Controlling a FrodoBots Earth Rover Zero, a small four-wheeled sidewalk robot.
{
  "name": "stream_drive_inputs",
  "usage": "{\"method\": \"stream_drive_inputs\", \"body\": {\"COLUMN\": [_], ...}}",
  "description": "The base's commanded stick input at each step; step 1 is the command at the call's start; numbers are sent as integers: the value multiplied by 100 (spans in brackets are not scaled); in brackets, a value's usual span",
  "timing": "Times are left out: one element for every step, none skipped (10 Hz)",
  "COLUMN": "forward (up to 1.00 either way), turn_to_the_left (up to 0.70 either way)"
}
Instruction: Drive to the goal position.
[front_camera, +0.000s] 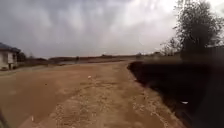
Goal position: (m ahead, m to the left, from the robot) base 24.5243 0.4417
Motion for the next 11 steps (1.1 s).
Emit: {"method": "stream_drive_inputs", "body": {"forward": [50, 50, 50, 50, 50, 50, 50, 50, 50, 50, 50], "turn_to_the_left": [0, 0, 0, 0, 0, 0, 0, 0, 0, 0, 0]}}
